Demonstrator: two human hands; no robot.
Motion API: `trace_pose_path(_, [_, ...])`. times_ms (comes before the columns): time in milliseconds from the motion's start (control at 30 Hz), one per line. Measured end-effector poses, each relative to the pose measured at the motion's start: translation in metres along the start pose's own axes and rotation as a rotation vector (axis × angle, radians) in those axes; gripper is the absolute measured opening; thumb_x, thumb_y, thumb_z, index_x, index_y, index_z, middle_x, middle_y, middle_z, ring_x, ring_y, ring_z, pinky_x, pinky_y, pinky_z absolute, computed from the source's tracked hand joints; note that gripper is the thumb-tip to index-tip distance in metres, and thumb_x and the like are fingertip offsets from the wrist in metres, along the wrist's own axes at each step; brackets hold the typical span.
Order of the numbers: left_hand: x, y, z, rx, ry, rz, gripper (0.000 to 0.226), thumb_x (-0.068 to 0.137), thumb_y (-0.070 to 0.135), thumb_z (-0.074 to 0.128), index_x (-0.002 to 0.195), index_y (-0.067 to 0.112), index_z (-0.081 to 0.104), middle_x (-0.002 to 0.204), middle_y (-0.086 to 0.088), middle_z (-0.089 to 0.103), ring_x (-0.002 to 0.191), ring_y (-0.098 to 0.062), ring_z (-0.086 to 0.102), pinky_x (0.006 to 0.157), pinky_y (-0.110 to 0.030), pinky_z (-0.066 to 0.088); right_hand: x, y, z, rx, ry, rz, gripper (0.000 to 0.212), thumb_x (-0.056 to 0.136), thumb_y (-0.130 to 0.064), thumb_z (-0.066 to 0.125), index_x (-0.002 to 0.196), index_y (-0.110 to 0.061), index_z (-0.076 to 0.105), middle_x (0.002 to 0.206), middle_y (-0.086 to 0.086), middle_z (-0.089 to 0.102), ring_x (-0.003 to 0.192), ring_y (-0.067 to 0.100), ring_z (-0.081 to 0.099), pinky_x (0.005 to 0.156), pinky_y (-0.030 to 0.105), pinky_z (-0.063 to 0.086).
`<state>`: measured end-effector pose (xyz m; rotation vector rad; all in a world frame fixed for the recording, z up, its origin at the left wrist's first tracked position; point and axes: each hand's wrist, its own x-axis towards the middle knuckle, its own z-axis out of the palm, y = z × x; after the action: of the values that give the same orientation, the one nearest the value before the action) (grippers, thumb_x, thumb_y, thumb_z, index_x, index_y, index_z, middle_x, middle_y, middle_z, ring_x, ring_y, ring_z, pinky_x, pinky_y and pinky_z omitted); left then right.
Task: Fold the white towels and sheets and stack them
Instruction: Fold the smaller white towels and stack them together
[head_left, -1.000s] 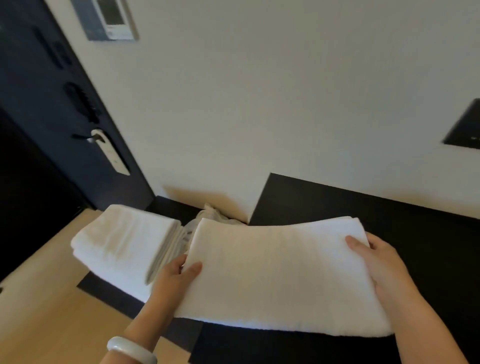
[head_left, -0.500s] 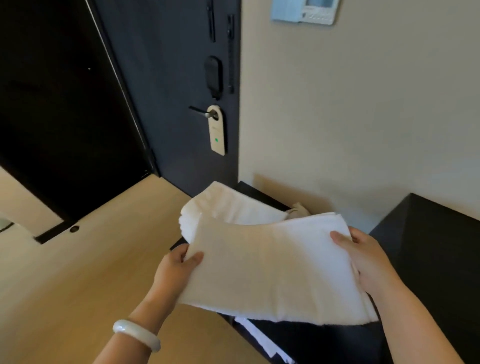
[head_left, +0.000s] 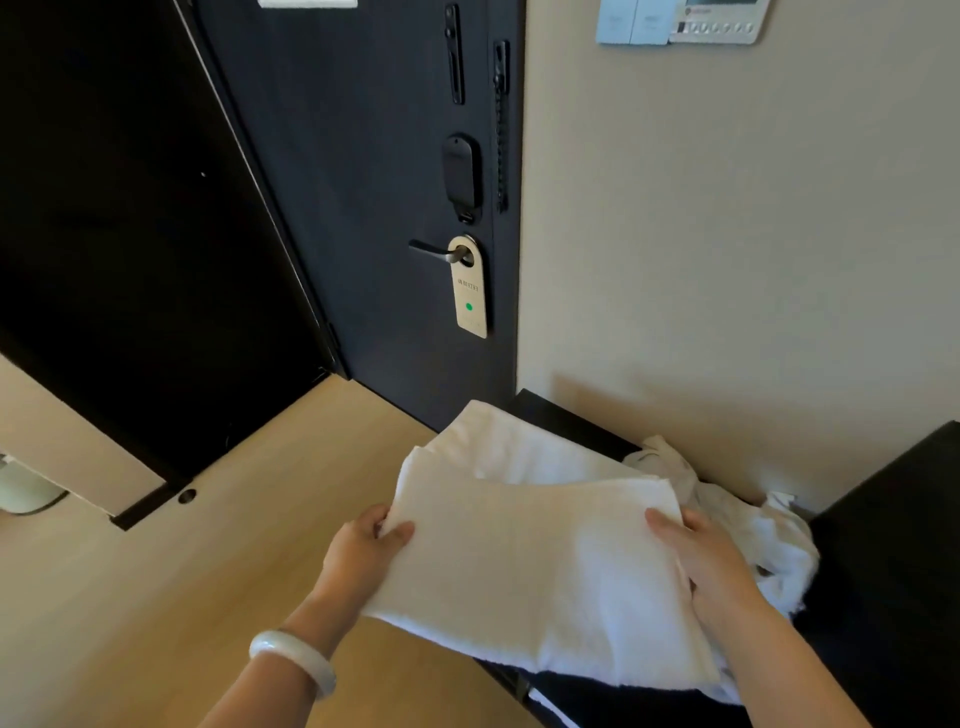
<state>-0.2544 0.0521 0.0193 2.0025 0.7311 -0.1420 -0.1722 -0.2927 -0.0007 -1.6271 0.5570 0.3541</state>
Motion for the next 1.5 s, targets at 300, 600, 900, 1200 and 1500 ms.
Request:
trace_pose_path(300, [0.111,0.042,0.015,0.139,-0.213,0.122,0.005,0.092,0.037,0.064,0.095,0.033,0.066,0.082,0.009,0.073,0.07,-0.011,0.07,0.062,-0.024,0.051,0.035,0.011,0.022,0.163,0.183,0.111,0.014,0.094,-0.025,0.065,0.108,-0.022,0.067,0.105,0.006,0.069,0.095,0.032,0.065,0.087,0.05,0.055])
trace_pose_path(600, [0.214,0.043,0.027,0.084,-0.474,0.181,0.013,0.096,0.032,0.061,0.108,0.028,0.064,0.091,0.004,0.074,0.076,-0.015,0.072,0.061,-0.026,0.055,0.065,0.011,0.04,0.282,0.381,0.195,0.008,0.093,-0.033,0.066,0.097,-0.026,0.067,0.095,0.004,0.074,0.087,0.03,0.07,0.066,0.039,0.056])
trace_pose_path(900, [0.259,0.029,0.049,0.235,-0.537,0.112,0.016,0.103,0.017,0.046,0.113,0.015,0.059,0.107,-0.005,0.065,0.096,-0.023,0.062,0.088,-0.04,0.053,0.072,0.04,0.062,-0.094,0.523,0.216,0.034,0.095,-0.032,0.061,0.121,-0.011,0.057,0.098,0.005,0.061,0.079,0.02,0.055,0.061,0.032,0.041])
trace_pose_path(1200, [0.276,0.04,0.04,0.312,-0.542,0.162,0.026,0.099,0.012,0.054,0.125,0.016,0.056,0.109,-0.003,0.063,0.097,-0.024,0.062,0.083,-0.038,0.055,0.075,0.028,0.065,-0.146,0.601,0.135,0.03,0.096,-0.027,0.06,0.121,-0.01,0.057,0.107,0.008,0.061,0.085,0.024,0.056,0.07,0.036,0.042])
trace_pose_path(1500, [0.23,0.027,0.093,1.02,-0.592,0.918,0.085,0.097,0.049,0.051,0.156,0.032,-0.008,0.162,0.003,-0.02,0.15,-0.024,-0.018,0.121,-0.048,-0.002,0.066,0.024,0.145,-1.247,0.365,-0.293,0.084,0.091,-0.044,0.062,0.157,-0.025,0.013,0.165,0.007,0.009,0.152,0.029,0.006,0.12,0.053,0.006])
